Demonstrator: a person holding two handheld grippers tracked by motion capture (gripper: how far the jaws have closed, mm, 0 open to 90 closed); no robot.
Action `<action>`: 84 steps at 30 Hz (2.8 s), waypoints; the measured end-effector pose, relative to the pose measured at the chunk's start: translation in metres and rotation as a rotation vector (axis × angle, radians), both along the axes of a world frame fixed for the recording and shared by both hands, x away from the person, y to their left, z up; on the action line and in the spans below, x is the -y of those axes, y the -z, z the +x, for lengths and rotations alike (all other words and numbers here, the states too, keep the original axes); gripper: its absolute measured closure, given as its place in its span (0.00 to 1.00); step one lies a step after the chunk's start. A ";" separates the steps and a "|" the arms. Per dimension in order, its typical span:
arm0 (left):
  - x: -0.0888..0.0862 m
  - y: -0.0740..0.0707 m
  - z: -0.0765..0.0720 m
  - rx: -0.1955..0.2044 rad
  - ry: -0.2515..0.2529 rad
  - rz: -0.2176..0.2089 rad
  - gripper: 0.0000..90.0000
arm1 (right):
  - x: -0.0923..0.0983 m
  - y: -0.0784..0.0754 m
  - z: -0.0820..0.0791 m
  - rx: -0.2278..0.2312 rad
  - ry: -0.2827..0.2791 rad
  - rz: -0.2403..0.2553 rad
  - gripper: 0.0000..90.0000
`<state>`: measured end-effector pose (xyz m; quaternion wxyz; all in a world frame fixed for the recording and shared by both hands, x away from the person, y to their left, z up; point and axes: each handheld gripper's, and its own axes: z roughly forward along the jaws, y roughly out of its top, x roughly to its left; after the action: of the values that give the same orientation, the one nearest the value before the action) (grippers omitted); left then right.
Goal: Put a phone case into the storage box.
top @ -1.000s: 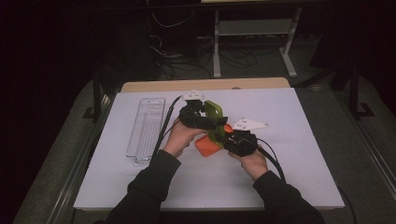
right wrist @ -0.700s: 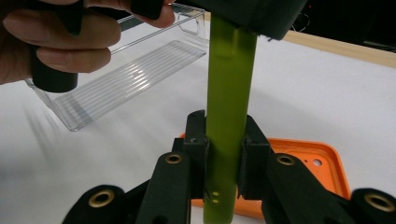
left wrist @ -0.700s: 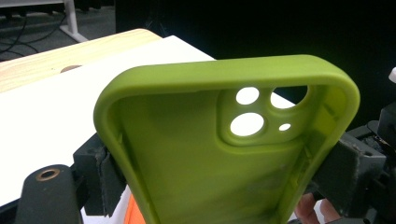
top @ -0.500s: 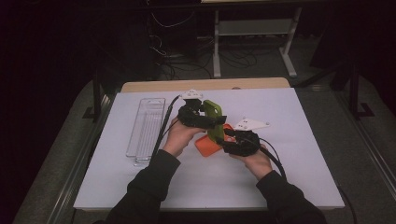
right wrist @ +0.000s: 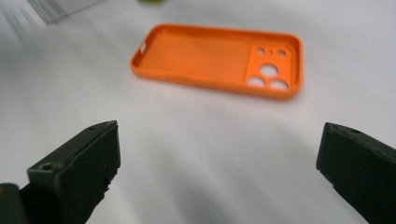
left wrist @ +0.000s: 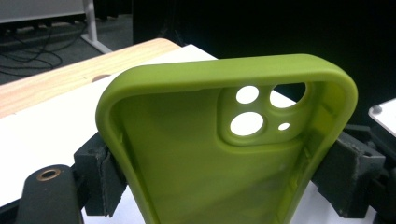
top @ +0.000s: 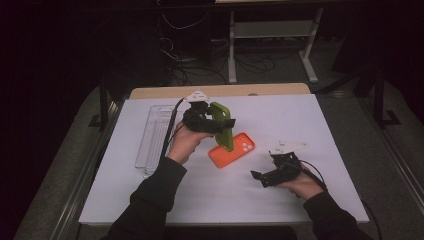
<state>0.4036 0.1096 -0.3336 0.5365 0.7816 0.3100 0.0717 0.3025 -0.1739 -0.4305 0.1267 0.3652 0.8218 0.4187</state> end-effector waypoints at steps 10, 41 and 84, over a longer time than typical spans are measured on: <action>-0.019 -0.018 0.006 0.051 -0.041 0.020 0.17 | 0.020 0.012 -0.015 -0.002 0.031 -0.033 0.00; -0.131 -0.008 0.088 0.117 -0.707 0.243 0.17 | 0.019 0.012 -0.013 -0.027 0.041 -0.017 0.00; -0.126 0.047 0.114 0.032 -0.792 0.324 0.01 | 0.020 0.009 -0.014 -0.023 0.037 -0.003 0.00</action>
<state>0.5179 0.2355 -0.3810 0.3426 0.6752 0.5626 0.3319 0.2883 -0.1942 -0.4392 0.1252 0.3850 0.8169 0.4108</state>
